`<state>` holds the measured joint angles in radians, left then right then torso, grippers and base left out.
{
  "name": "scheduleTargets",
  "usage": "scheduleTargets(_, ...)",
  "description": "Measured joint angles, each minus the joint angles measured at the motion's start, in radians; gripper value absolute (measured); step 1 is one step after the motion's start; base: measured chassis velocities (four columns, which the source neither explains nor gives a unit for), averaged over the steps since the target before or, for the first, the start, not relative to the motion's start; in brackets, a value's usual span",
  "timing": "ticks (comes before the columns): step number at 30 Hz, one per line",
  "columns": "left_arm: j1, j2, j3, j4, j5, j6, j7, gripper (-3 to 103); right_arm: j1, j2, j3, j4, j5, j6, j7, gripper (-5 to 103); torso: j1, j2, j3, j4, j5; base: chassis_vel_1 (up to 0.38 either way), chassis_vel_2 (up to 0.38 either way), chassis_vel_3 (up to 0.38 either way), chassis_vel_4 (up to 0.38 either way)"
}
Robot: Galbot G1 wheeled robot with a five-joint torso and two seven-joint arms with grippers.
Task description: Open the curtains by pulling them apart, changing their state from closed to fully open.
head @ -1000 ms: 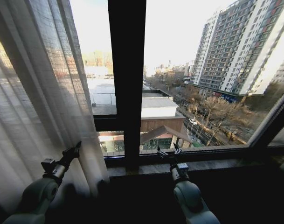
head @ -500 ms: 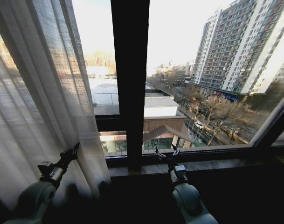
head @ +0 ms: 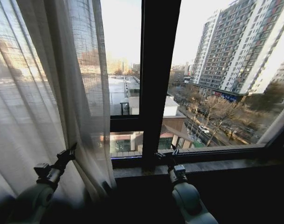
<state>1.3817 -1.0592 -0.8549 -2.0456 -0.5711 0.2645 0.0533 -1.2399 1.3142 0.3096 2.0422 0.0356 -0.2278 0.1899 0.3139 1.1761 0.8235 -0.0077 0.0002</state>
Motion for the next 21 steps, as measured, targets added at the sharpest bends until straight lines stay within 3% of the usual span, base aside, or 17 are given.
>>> scheduleTargets(21,0.040,-0.035,-0.024,-0.039,0.016,-0.006,-0.026,0,0.011,-0.004,-0.026,-0.013,0.002,0.003,-0.017,100,0.000,0.000,0.000,0.0000,0.0000,0.351,0.360,-0.359,-0.348)
